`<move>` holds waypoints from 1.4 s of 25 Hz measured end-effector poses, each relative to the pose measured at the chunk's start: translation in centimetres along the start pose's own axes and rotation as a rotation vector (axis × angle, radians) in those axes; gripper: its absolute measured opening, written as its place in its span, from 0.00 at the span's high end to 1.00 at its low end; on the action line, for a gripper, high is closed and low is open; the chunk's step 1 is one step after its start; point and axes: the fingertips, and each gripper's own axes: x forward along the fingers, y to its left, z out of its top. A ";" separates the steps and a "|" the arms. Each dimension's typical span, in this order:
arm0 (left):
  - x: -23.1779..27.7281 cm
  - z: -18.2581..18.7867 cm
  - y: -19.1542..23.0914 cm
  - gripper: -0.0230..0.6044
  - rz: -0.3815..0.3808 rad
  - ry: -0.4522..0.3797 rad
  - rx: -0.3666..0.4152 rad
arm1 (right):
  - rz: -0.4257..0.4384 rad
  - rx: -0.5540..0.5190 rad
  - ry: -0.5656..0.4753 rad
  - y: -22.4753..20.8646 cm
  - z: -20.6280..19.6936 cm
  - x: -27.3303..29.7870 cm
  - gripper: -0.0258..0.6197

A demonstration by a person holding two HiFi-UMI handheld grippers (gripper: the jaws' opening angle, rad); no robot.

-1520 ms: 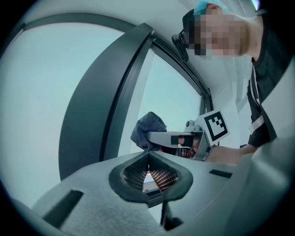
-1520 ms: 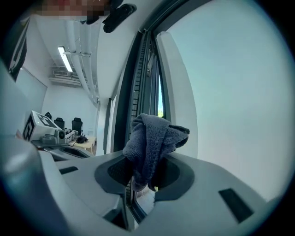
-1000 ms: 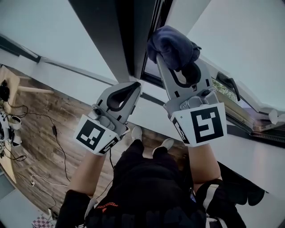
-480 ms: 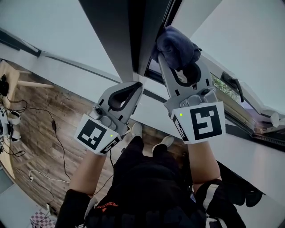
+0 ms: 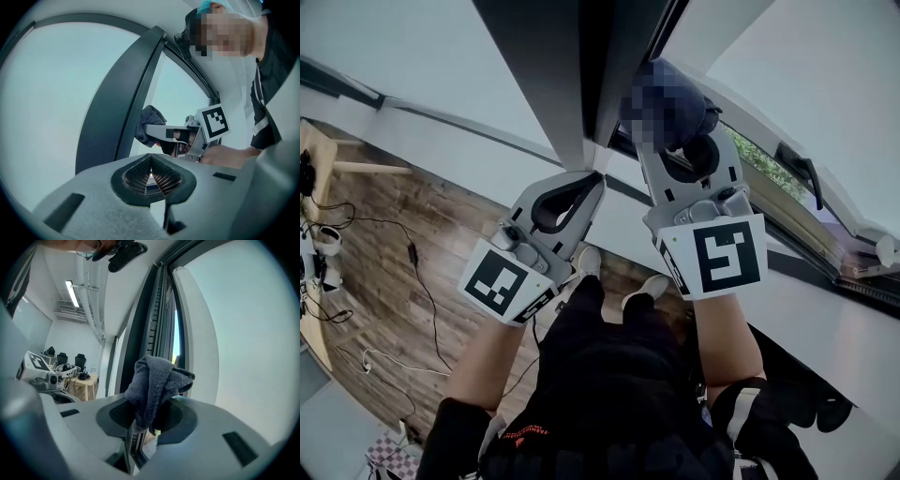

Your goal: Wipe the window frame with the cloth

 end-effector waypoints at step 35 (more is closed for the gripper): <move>-0.4 -6.7 0.7 0.93 -0.007 0.092 -0.086 | -0.007 0.081 0.213 2.3 -13.7 1.8 0.79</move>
